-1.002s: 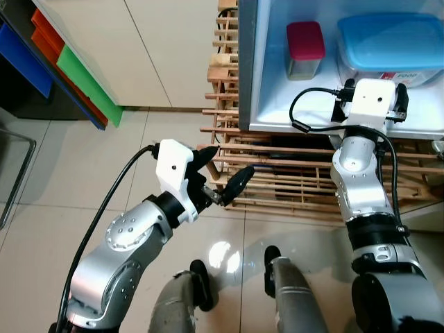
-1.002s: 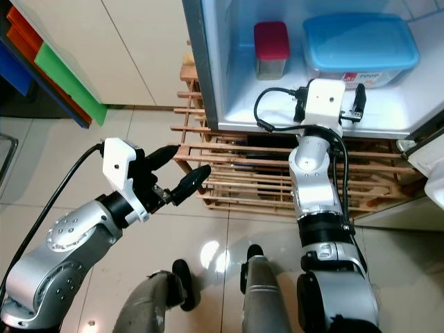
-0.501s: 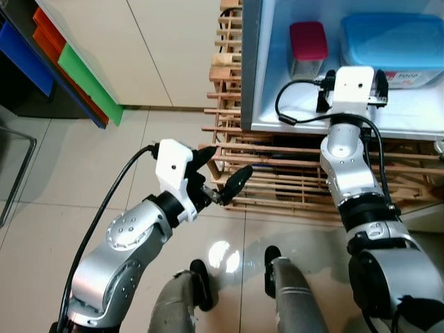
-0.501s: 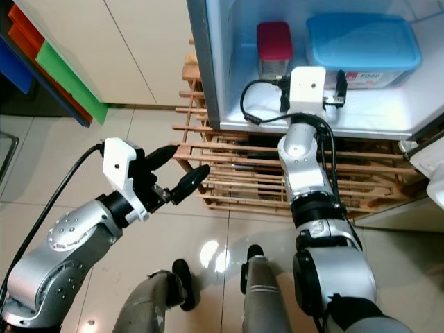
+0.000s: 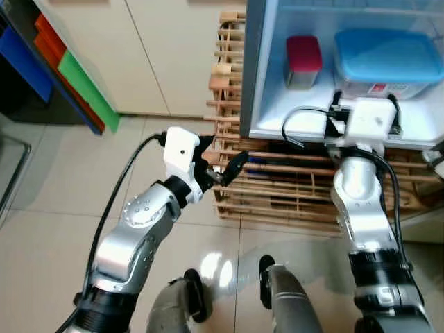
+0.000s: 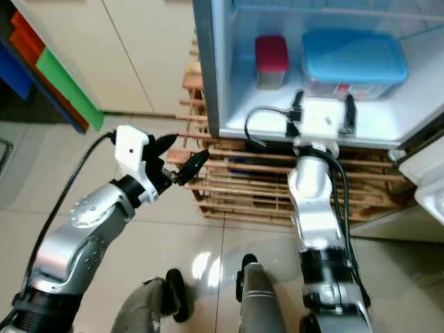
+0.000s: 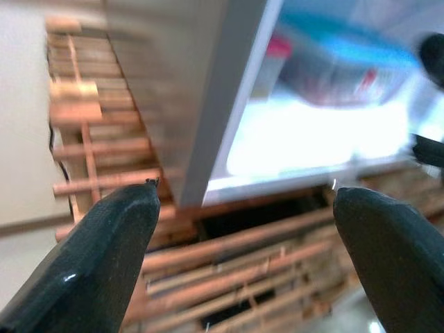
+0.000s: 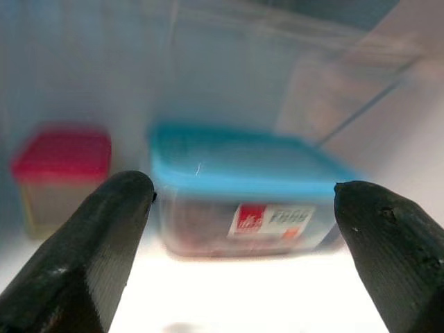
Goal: Restocking fridge
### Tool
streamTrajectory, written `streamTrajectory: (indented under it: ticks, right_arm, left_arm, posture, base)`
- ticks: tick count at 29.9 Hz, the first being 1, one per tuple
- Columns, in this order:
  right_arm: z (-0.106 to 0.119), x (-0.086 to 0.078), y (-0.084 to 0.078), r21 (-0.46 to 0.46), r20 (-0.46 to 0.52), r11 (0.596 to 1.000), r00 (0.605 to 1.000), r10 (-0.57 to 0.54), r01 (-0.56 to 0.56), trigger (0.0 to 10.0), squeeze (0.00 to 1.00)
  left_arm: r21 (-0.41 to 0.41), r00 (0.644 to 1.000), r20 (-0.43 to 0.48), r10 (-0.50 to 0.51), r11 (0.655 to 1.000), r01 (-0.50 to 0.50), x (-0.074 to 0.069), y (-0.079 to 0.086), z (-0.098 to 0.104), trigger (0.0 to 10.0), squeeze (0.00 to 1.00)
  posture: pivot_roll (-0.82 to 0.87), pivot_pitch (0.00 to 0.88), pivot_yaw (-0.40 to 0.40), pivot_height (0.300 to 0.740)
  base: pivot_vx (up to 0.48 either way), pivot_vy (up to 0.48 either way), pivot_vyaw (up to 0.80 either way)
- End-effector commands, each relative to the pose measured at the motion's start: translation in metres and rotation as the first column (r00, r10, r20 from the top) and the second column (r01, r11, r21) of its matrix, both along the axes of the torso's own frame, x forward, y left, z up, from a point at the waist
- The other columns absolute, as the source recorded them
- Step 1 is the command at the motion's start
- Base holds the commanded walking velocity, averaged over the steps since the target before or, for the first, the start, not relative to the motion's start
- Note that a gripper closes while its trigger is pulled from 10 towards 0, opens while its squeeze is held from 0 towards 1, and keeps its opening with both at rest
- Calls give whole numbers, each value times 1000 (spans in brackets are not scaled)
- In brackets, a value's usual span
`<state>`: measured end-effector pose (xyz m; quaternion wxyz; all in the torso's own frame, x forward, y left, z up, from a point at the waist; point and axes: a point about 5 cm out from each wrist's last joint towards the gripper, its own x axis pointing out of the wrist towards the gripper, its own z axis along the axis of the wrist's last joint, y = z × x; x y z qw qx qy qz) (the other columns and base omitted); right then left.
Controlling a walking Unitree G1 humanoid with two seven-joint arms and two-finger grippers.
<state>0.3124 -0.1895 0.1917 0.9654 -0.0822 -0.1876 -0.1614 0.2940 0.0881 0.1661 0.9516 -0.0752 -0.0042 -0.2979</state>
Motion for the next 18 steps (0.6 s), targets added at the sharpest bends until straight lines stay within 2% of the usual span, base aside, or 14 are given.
streamTrajectory:
  ticks: [1,4,6,8,11,13,15,18]
  right_arm:
    - [4,-15,1,34,21,999,999,41,-42,10000,0]
    - [0,-24,-2,43,3,998,999,54,-54,10000,0]
    - [-22,-39,-4,107,-79,991,992,94,-85,10000,0]
    - [-54,-54,-14,171,-197,984,976,91,-57,10000,0]
    - [-67,-59,-21,187,-241,982,968,76,-30,10000,0]
    - [-78,-68,-28,239,-276,971,959,57,11,10000,0]
    - [-81,-73,-31,232,-291,973,955,60,10,10000,0]
    - [-82,-71,-32,252,-298,968,950,92,-15,10000,0]
  left_arm:
    - [-21,999,4,47,999,-47,6,4,-1,10000,0]
    - [-15,997,9,76,997,-76,12,5,-2,10000,0]
    - [10,987,21,159,987,-159,16,18,-2,10000,0]
    - [47,967,45,250,967,-252,14,36,-2,10000,0]
    - [89,958,68,278,955,-284,12,43,-4,10000,0]
    - [112,953,70,294,947,-301,3,51,-8,10000,0]
    - [110,948,68,312,942,-318,-8,61,-10,10000,0]
    - [92,935,65,347,931,-352,-20,70,-11,10000,0]
  posture:
    - [-222,64,90,740]
    - [-230,51,99,740]
    - [-233,40,111,740]
    - [-217,23,124,740]
    - [-194,15,127,740]
    - [-183,10,128,740]
    - [-173,4,124,740]
    - [-139,6,105,740]
  base:
    - [0,0,0]
    - [0,0,0]
    - [0,0,0]
    - [0,0,0]
    - [0,0,0]
    - [0,0,0]
    - [0,0,0]
    - [0,0,0]
